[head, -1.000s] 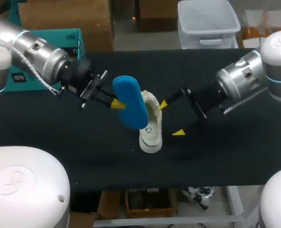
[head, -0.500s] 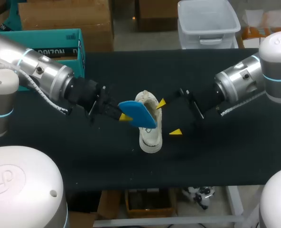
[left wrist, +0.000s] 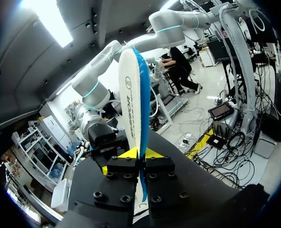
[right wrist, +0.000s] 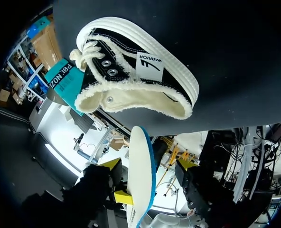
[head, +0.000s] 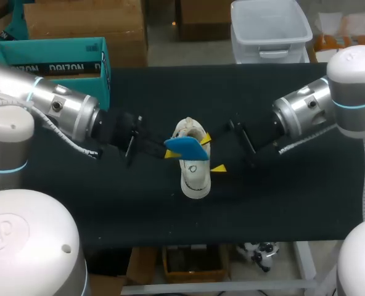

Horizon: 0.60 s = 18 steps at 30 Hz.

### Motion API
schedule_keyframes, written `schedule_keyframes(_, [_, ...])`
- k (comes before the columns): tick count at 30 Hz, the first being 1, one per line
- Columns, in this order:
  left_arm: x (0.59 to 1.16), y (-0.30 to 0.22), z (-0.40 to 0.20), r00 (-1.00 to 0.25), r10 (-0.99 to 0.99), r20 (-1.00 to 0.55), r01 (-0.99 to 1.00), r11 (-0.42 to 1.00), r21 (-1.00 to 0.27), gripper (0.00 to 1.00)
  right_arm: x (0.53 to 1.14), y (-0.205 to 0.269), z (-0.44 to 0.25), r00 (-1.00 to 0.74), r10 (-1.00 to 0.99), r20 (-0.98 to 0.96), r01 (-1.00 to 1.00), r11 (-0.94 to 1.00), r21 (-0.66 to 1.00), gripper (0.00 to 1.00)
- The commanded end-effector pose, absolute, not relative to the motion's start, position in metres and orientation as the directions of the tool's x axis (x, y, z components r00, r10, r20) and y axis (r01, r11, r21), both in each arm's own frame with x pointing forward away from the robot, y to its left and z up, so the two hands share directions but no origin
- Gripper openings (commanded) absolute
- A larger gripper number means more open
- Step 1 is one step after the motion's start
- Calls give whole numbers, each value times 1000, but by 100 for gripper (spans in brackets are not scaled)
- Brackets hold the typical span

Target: Open the shoe tongue, take the insole out of the shoe, put the insole back into the shoe, and pack the shoe into the shoebox

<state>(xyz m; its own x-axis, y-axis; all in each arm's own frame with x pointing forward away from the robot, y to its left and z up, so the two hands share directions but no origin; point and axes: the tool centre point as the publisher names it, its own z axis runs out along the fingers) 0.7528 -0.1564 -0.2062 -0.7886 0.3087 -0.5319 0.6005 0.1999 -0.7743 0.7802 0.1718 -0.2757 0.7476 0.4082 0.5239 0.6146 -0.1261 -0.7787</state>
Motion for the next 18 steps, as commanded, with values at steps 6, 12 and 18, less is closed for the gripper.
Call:
schedule_keyframes(6, [760,-167,-220,-791,275,-547,604,212,-768,0,783,177,-280,756,394,523,608,-126,-783,44])
schedule_keyframes(12, [765,-168,-222,-793,269,-547,603,213,-769,0,785,180,-281,761,386,521,602,-124,-788,40])
schedule_keyframes(18, [769,-169,-225,-798,266,-542,597,215,-773,0,785,180,-281,766,380,519,599,-128,-790,23])
